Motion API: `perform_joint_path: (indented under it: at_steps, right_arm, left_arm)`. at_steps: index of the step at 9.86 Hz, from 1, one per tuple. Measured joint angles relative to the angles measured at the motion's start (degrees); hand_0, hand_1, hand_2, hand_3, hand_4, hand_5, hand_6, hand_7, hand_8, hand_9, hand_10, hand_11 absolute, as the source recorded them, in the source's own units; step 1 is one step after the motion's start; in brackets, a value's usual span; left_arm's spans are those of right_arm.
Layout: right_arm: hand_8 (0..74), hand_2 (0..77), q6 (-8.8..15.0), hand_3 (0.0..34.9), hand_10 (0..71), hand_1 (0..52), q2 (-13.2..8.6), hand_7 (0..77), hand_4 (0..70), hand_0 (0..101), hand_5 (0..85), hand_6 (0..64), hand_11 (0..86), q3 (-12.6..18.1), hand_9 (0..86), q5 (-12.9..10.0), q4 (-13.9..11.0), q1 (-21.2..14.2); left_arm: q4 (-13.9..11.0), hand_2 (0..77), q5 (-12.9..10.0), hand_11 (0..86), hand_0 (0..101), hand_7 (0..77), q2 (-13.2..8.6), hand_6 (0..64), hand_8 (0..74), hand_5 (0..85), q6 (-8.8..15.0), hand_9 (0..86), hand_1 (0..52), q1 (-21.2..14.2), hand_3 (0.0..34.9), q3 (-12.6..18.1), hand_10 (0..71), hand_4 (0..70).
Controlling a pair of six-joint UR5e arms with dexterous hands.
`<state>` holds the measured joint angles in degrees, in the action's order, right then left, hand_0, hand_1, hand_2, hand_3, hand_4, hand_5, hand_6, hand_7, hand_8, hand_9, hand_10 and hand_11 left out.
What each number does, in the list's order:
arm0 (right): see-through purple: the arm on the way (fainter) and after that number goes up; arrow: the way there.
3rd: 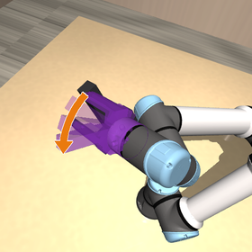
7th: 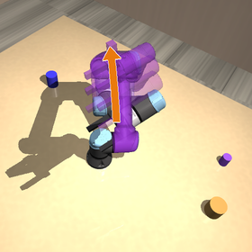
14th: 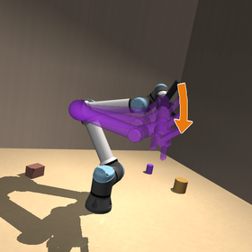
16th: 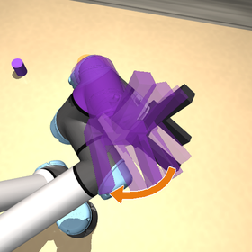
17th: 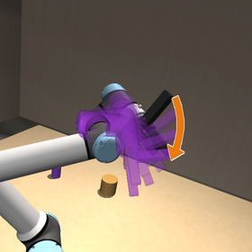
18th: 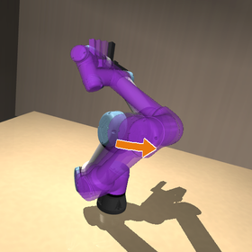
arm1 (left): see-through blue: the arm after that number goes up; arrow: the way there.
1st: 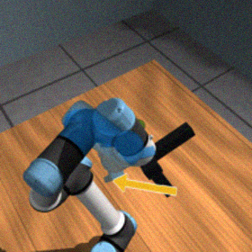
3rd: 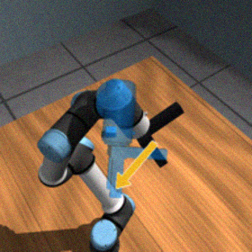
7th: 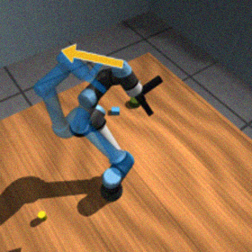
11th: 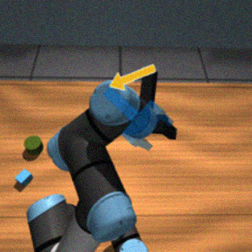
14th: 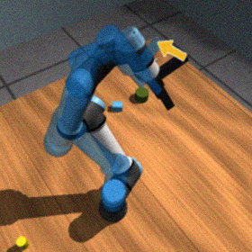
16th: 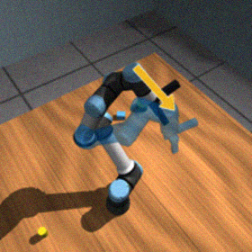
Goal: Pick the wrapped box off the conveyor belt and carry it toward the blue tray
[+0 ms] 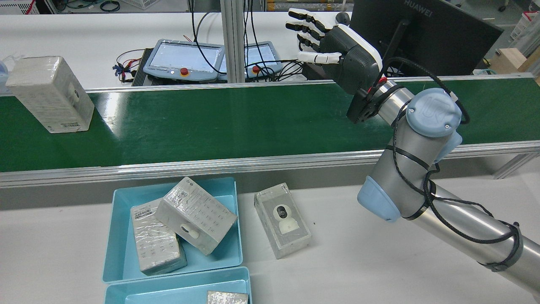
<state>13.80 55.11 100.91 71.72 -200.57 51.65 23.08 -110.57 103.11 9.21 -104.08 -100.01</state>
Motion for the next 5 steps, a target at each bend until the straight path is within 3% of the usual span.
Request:
perform_joint_path:
  at_steps: [2,3,5]
  right_arm:
    - [0.0,16.4,0.0,30.3,3.3,9.3,-0.1,19.6,3.3,40,19.1,0.0,4.4,-0.28,3.8,0.0,-0.13,-0.38]
    - [0.0,18.0,0.0,30.1,0.0,15.8,-0.1,20.7,3.3,45,14.2,0.0,4.9,-0.4,2.2,0.0,-0.29,-0.82]
    - [0.0,19.1,-0.05,30.1,2.7,12.5,-0.02,21.3,7.1,45,19.1,0.0,3.8,-0.79,2.2,-0.08,-0.48,-1.67]
  left_arm:
    - [0.0,1.1,0.0,0.0,0,0.5,0.0,0.0,0.5,0.5,0.0,0.0,0.0,0.0,0.0,0.0,0.5,0.5]
    - [0.0,1.1,0.0,0.0,0,0.5,0.0,0.0,0.0,0.5,0.0,0.5,0.0,0.0,0.0,0.0,0.5,0.5]
    - [0.0,1.1,0.0,0.0,0,0.5,0.0,0.0,0.5,0.5,0.0,0.5,0.0,0.0,0.0,0.0,0.5,0.5]
